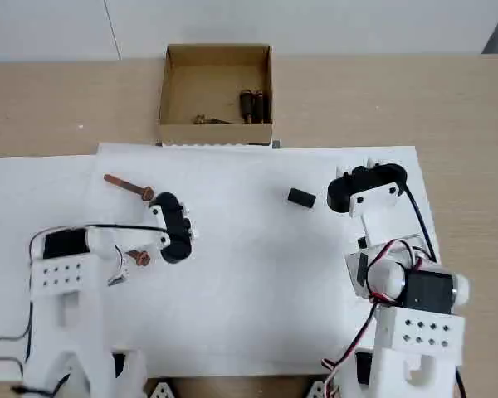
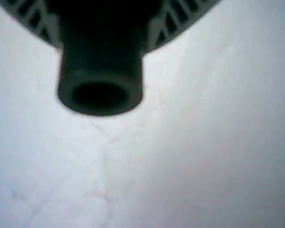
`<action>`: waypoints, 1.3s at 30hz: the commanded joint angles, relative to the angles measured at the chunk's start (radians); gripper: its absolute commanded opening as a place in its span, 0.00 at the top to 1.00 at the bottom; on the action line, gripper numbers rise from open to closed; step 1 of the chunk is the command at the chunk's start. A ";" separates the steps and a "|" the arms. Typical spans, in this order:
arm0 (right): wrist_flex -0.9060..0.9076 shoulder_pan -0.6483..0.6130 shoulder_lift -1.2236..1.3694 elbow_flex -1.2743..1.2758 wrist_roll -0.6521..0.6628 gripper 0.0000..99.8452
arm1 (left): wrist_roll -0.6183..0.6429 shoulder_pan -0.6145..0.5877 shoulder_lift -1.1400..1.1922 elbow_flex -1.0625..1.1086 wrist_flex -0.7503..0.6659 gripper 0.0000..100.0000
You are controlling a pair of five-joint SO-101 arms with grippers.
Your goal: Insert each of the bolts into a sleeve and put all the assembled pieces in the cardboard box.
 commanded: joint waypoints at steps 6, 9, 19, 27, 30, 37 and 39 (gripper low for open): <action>-0.021 0.007 -0.007 -0.005 0.011 1.00 | -0.255 -0.003 0.250 -0.248 0.025 0.90; -0.021 0.007 -0.007 -0.005 0.011 1.00 | -0.256 -0.002 0.310 -0.302 0.072 0.90; -0.021 0.007 -0.007 -0.005 0.011 1.00 | -0.275 0.029 0.474 -0.395 0.091 0.90; -0.021 0.007 -0.007 -0.005 0.009 1.00 | -0.276 0.029 0.539 -0.397 0.092 0.90; -0.021 0.007 -0.007 -0.005 0.008 1.00 | -0.278 0.029 0.559 -0.397 0.092 0.90; -0.021 0.007 -0.007 -0.005 0.008 1.00 | -0.311 0.031 0.614 -0.401 0.083 0.91; -0.021 0.005 -0.007 -0.005 0.006 1.00 | -0.311 0.041 0.615 -0.401 0.083 0.91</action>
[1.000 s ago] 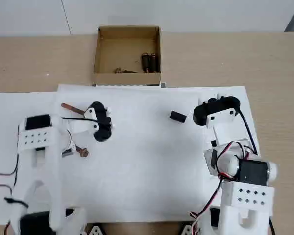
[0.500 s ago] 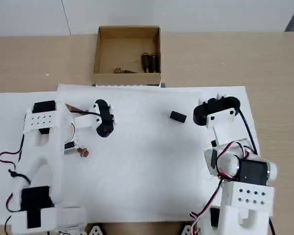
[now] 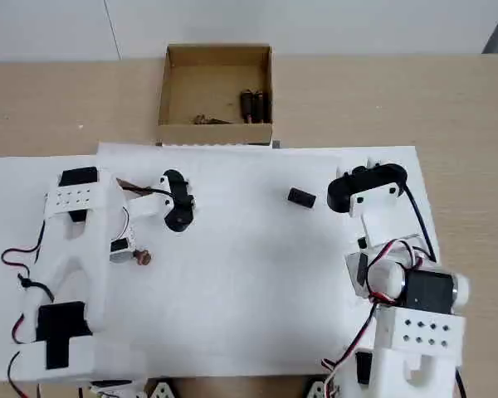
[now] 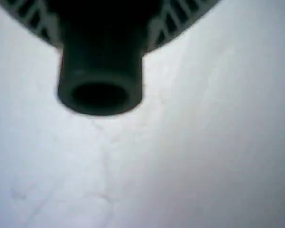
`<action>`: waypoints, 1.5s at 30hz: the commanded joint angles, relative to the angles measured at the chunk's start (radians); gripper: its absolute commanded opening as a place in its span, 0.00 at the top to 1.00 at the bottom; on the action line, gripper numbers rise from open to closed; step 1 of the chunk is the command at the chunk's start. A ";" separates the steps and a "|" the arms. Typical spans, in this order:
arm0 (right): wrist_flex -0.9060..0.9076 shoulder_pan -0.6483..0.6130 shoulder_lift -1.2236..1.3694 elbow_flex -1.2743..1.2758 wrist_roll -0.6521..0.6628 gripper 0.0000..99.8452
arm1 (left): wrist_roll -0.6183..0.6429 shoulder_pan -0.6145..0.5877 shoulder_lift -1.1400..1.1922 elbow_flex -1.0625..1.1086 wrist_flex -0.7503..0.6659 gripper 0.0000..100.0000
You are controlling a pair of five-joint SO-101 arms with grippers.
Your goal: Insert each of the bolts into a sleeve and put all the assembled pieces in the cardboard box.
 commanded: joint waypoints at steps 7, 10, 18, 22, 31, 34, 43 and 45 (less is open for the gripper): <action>-0.019 0.004 -0.007 -0.005 0.006 1.00 | -0.311 0.048 0.011 -0.002 0.015 0.91; -0.018 0.005 -0.007 -0.005 0.006 1.00 | -0.356 0.048 0.011 -0.008 0.063 0.90; -0.019 0.005 -0.007 -0.005 0.006 1.00 | -0.364 0.068 0.020 -0.079 0.150 0.90; -0.019 0.004 -0.007 -0.005 0.006 1.00 | -0.365 0.069 0.021 -0.077 0.150 0.91; -0.019 0.004 -0.007 -0.005 0.006 1.00 | -0.362 0.063 0.100 -0.062 0.150 0.92; -0.019 0.004 -0.012 -0.005 0.006 1.00 | -0.362 0.069 0.100 -0.062 0.155 0.97; -0.012 0.001 -0.016 -0.011 0.006 1.00 | -0.311 0.069 0.097 -0.110 0.201 0.99; -0.008 0.001 -0.016 -0.021 0.006 1.00 | -0.301 0.072 0.097 -0.185 0.293 0.99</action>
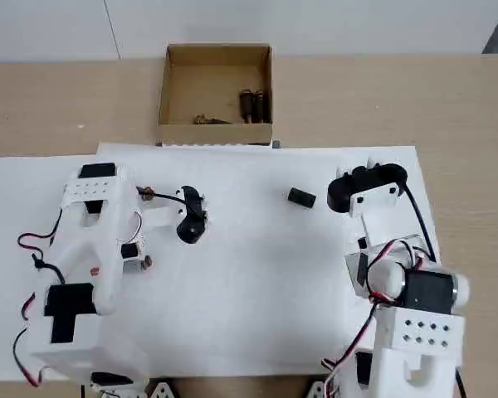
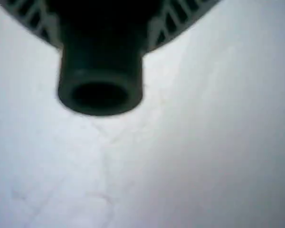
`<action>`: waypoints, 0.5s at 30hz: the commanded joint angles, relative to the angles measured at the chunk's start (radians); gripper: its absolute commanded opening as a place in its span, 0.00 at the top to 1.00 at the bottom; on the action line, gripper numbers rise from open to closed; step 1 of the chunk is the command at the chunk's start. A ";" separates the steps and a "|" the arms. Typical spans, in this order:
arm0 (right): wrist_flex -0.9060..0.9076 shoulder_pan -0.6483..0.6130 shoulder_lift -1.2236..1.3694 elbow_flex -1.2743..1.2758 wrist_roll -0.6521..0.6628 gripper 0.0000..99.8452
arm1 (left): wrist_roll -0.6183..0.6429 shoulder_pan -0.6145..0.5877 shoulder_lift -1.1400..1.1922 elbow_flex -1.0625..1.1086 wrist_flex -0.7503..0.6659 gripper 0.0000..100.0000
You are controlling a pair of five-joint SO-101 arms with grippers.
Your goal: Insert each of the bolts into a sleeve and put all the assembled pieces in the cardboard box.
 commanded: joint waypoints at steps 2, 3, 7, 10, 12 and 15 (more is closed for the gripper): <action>0.019 0.001 -0.016 -0.061 0.005 1.00 | -0.284 0.029 -0.006 -0.168 0.189 0.99; 0.028 0.001 -0.016 -0.084 0.005 1.00 | -0.278 0.034 -0.006 -0.185 0.189 0.99; 0.091 -0.001 -0.016 -0.166 0.005 1.00 | -0.170 0.041 -0.063 -0.240 0.186 0.99; 0.136 -0.001 -0.016 -0.209 0.005 1.00 | -0.092 0.078 -0.160 -0.246 0.186 0.99; 0.159 -0.001 -0.016 -0.213 0.005 0.99 | -0.015 0.114 -0.233 -0.243 0.184 0.99; 0.180 -0.001 -0.018 -0.218 0.005 0.99 | 0.195 0.190 -0.324 -0.245 0.176 0.99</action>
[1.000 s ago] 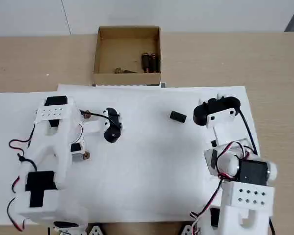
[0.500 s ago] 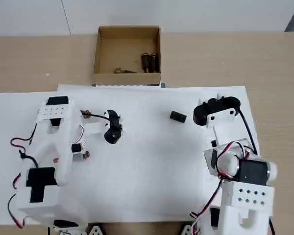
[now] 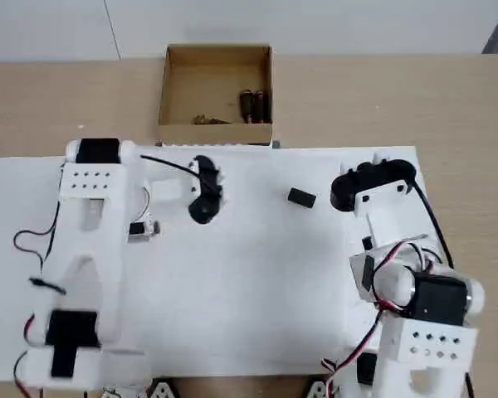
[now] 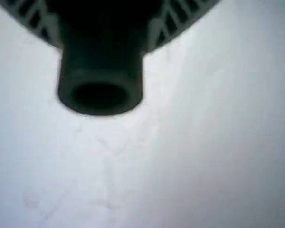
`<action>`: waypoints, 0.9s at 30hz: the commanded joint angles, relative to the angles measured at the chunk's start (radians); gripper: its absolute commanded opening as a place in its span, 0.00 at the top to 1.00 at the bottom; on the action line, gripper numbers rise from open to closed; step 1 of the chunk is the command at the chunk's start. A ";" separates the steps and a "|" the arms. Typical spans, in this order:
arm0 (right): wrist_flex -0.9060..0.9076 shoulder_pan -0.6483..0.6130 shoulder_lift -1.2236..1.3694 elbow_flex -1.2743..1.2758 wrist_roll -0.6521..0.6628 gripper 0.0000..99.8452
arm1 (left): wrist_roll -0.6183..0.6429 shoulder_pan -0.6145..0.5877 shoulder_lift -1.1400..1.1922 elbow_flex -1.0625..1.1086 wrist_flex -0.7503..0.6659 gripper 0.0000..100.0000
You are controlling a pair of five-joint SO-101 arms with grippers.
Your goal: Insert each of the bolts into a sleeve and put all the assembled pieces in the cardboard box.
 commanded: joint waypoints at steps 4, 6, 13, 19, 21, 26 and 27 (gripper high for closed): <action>0.041 0.004 -0.061 -0.054 0.005 0.99 | 0.529 0.160 -0.222 -0.044 -0.040 0.99; 0.031 0.004 -0.111 -0.049 0.008 0.99 | 0.657 0.190 -0.267 -0.045 -0.084 0.99; -0.050 0.002 -0.260 -0.011 0.000 1.00 | 0.822 0.270 -0.413 -0.022 -0.127 0.99; -0.189 0.002 -0.407 0.123 -0.245 1.00 | 1.195 0.278 -0.597 0.113 -0.270 0.99; -0.266 0.002 -0.467 0.186 -0.319 1.00 | 1.250 0.278 -0.671 0.202 -0.338 0.99; -0.392 -0.041 -0.601 0.367 -0.338 1.00 | 1.347 0.273 -0.899 0.464 -0.477 0.99; -0.400 -0.061 -0.627 0.397 -0.338 1.00 | 1.378 0.273 -0.951 0.516 -0.497 0.99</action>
